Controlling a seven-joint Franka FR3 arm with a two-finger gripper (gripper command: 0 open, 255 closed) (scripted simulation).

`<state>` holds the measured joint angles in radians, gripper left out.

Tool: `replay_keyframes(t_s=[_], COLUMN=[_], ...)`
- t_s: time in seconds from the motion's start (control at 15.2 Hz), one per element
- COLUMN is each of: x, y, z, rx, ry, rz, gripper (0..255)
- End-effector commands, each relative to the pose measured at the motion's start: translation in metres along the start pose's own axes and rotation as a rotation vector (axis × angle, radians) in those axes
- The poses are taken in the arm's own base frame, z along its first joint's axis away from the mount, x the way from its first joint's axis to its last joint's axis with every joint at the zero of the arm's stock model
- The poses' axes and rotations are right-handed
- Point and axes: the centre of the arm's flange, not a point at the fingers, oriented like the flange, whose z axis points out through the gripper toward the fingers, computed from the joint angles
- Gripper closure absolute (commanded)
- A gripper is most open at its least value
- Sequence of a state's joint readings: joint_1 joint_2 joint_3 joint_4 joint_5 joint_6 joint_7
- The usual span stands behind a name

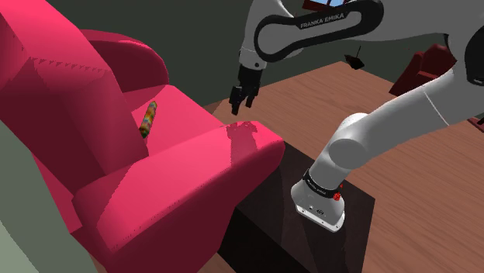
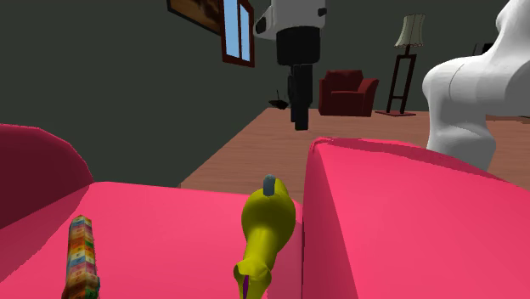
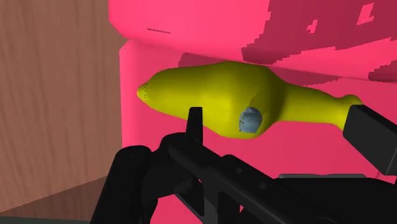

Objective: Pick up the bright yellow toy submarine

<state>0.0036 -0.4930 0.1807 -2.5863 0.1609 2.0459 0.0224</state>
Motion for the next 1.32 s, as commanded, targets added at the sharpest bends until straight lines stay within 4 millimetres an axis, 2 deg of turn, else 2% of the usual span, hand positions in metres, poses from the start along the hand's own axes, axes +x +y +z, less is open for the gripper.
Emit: replay_keyframes(t_s=[0.0,0.33,0.79,0.92,0.99,1.25], x=[0.014,0.048,0.050,0.050,0.049,0.049], y=[-0.007,-0.019,-0.017,-0.017,-0.017,-0.017], z=[0.022,0.075,0.112,0.115,0.116,0.115], rx=[-0.004,-0.017,-0.017,-0.017,-0.017,-0.017], ry=[0.003,0.005,0.005,0.005,0.005,0.005], rz=[0.014,0.045,0.045,0.045,0.045,0.045], gripper=[0,0,0,0,255,255])
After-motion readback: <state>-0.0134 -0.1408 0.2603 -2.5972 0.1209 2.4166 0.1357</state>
